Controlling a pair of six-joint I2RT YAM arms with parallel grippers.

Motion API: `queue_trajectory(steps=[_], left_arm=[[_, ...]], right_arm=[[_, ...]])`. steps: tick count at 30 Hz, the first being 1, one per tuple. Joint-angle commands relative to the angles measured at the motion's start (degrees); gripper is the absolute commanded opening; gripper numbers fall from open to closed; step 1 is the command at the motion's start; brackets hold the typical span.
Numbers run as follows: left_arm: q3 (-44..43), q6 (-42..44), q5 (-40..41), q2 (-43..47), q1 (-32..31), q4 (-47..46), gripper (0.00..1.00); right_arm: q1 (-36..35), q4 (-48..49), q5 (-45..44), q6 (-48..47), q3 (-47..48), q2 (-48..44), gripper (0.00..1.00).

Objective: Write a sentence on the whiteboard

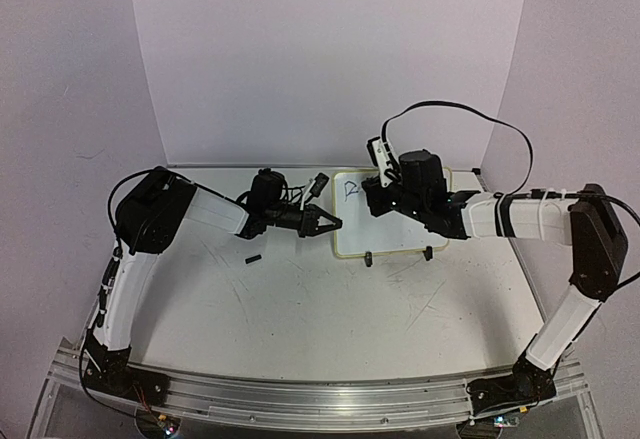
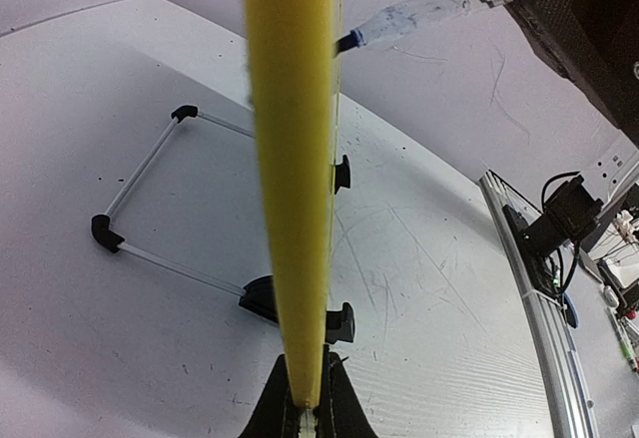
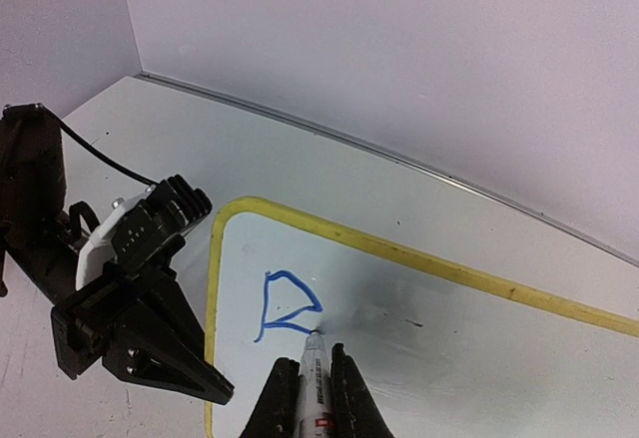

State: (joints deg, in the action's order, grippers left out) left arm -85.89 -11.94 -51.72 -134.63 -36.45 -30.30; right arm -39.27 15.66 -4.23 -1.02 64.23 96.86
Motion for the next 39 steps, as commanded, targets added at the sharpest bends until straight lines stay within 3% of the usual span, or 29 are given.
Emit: queue_trajectory(steps=[1, 32, 39], left_arm=[[0.16, 3.85, 1.62, -0.20, -0.85, 5.43, 0.00], [-0.07, 4.21, 1.79, -0.10, -0.90, 5.88, 0.00], [0.30, 4.21, 2.20, -0.01, -0.91, 6.02, 0.00]], right_arm=[[0.42, 2.09, -3.38, 0.49, -1.26, -3.02, 0.00], [-1.29, 1.48, 3.79, 3.64, 3.18, 3.77, 0.00], [-1.38, 2.44, 3.79, 3.05, -1.54, -7.27, 0.00]])
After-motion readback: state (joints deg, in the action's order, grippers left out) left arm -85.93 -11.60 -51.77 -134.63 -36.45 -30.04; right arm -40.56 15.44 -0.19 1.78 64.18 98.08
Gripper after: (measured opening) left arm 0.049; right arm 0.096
